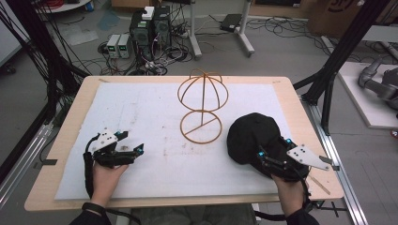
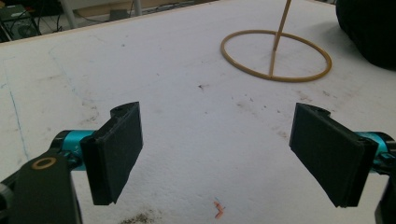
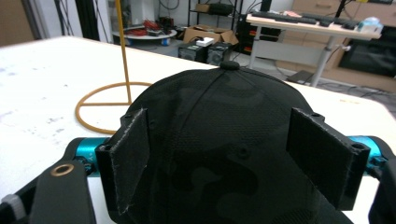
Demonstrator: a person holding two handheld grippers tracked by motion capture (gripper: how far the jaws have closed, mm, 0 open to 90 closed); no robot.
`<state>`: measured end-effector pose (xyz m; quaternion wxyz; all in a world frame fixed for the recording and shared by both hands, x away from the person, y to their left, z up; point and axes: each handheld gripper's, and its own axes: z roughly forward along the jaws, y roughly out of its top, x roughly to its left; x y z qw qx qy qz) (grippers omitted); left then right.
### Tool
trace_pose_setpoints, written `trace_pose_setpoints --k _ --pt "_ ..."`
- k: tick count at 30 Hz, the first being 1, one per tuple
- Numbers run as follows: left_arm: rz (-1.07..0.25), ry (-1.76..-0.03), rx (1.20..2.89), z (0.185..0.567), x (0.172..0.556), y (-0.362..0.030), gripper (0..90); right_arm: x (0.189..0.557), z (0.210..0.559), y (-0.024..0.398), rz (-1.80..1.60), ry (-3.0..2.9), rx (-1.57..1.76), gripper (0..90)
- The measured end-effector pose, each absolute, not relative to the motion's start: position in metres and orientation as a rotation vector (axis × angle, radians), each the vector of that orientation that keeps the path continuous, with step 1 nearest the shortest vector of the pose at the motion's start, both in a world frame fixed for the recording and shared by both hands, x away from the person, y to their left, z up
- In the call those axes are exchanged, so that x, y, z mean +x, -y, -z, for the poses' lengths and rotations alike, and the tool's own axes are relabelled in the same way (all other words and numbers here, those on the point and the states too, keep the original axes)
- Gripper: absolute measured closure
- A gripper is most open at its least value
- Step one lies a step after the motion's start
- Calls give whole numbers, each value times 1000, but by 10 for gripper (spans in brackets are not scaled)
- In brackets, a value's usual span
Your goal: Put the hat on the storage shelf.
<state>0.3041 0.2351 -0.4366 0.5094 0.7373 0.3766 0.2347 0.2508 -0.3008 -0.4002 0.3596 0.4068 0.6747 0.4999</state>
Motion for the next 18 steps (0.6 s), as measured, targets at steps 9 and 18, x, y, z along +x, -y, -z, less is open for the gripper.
trace_pose_setpoints --k 9,18 --pt "-559 -907 1778 437 304 -234 175 248 402 286 -1204 -1769 989 215" --pt "-559 -907 1778 437 304 -234 175 250 408 273 -1070 -1793 935 298"
